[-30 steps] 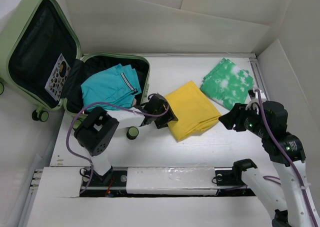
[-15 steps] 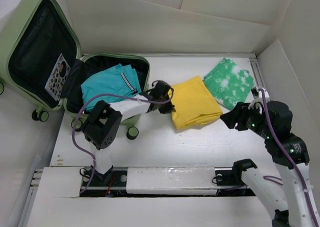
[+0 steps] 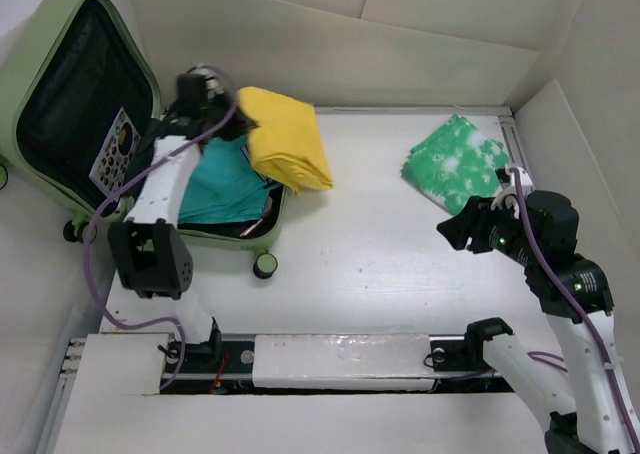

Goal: Pack the luggage

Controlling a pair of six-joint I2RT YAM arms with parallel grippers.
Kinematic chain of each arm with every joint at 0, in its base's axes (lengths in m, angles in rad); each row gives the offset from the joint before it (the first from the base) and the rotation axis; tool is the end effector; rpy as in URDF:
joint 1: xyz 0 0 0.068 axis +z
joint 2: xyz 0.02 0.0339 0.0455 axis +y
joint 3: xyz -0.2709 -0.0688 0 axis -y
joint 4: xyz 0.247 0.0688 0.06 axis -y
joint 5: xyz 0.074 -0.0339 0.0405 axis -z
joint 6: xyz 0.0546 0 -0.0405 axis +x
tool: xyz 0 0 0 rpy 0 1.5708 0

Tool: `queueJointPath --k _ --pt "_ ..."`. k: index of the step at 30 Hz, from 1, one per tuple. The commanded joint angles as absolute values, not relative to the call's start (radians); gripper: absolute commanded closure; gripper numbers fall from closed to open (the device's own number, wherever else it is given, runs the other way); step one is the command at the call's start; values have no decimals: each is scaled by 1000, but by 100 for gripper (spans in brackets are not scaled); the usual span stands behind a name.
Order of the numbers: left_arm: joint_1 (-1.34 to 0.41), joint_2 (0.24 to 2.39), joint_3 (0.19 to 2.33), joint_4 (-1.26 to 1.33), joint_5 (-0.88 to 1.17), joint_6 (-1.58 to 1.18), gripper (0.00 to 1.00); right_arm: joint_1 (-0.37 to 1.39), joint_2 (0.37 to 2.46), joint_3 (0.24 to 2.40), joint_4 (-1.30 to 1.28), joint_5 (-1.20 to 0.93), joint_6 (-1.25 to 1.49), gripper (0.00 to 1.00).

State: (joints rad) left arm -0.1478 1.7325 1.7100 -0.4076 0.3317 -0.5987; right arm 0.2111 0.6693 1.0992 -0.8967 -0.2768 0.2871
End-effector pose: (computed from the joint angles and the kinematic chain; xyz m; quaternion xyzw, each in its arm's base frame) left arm 0.4188 -0.0803 0.3829 -0.0987 0.8291 -0.3236 0.4452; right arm 0.1143 0.0397 0.3821 -0.0403 0.8455 0.2419 0.4744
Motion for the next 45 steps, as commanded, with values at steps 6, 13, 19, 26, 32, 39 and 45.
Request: queueJointPath --k 6,13,19,26,32,39,45 --pt "339 1545 1318 -269 494 -531 100 221 712 1146 -805 -321 236 44" --pt "413 1545 1292 -274 371 -531 100 221 721 1146 -805 -342 227 44" --pt "413 1545 1371 -393 247 -552 81 221 703 1137 -814 -342 227 44" --pt "179 1329 1440 -408 111 -514 25 221 693 1127 -836 -324 227 38" --pt "-294 1278 1376 -344 26 -586 21 221 703 1159 -836 -267 268 37" --pt "-819 1719 1590 -311 -61 -699 22 221 713 1327 -859 -120 305 72" --pt "-931 2219 2116 -414 -48 -759 25 221 692 1387 -911 -120 354 66"
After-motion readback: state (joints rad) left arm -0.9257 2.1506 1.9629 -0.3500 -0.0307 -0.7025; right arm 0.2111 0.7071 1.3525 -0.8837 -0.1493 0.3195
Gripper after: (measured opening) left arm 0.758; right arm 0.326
